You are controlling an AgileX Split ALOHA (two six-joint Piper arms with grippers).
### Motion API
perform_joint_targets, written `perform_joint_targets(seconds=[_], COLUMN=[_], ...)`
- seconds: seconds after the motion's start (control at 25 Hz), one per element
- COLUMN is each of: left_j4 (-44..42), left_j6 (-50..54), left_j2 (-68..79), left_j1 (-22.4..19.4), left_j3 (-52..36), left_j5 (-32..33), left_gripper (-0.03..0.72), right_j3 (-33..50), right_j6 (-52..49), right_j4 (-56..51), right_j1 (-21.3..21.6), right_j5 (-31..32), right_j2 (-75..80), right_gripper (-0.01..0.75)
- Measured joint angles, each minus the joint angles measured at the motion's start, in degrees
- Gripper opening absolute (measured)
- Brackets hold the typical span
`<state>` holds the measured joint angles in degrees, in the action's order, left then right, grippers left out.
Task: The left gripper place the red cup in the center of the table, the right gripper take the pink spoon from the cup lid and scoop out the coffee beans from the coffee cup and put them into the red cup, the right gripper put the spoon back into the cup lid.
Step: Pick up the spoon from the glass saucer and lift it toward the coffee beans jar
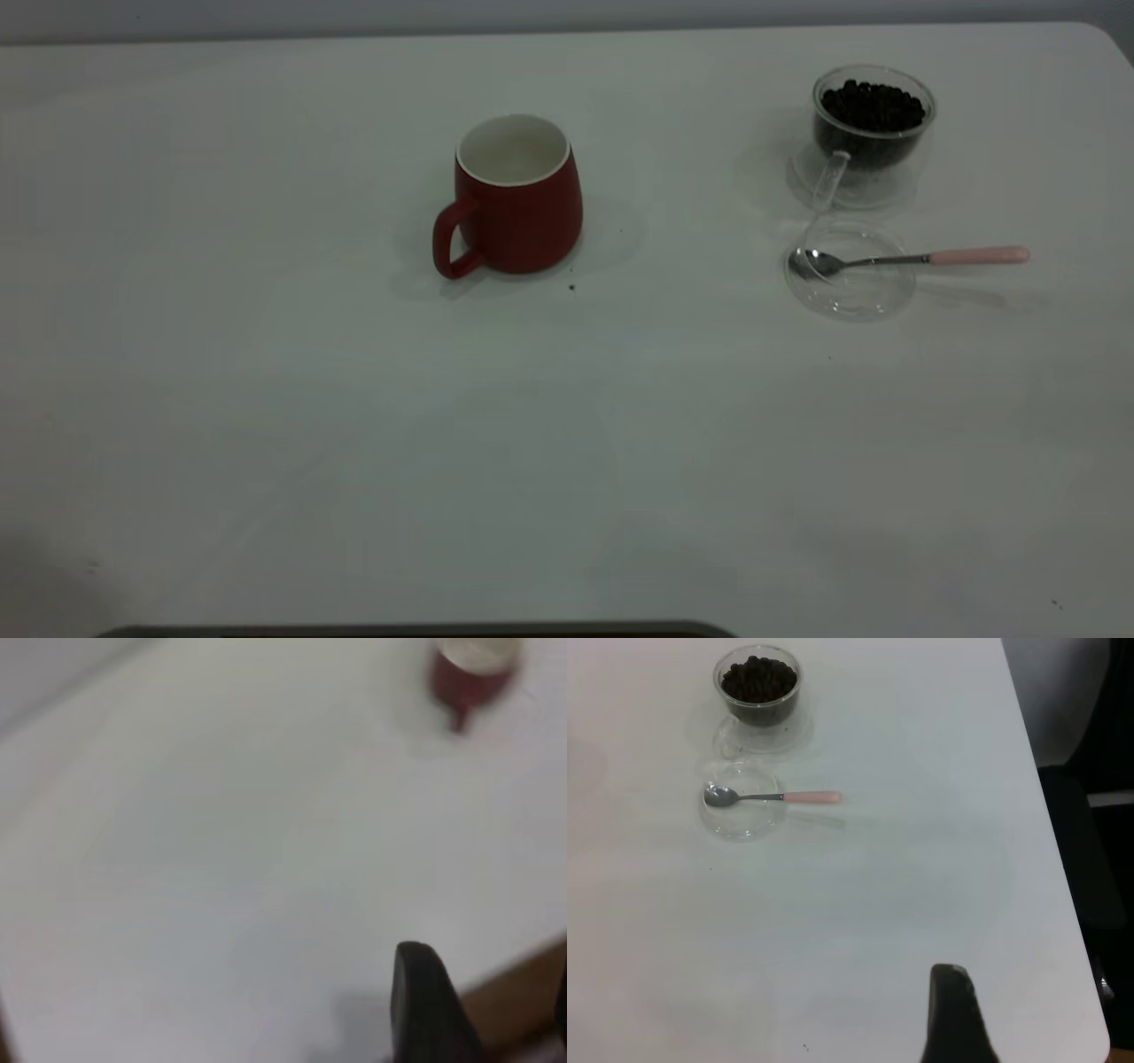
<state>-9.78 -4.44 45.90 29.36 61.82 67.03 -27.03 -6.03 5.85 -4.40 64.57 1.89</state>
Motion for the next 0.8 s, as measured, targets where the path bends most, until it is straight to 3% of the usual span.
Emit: perform_joint_targets(seconds=[0.2,0.4,0.8], left_j4=[7.9,9.8,10.1], left_j6=[0.0,1.3,4.4], left_j2=[-6.5,-12.6,-25.5], left_j1=[0.0,0.0,0.0], left_j3=[-11.1,-21.0,-33.4], left_j5=[0.0,0.0,-1.8], left_gripper=[0.489,0.580,0.572], right_j3=[0.0,0.0,0.0], right_j6=[0.0,0.0,0.0], right_j4=[0.0,0.0,0.0], right_j1=[0.0,0.0,0.0], right_j5=[0.0,0.0,0.0], right_j2=[0.0,0.0,0.0], right_gripper=[0.519,0.519,0.519])
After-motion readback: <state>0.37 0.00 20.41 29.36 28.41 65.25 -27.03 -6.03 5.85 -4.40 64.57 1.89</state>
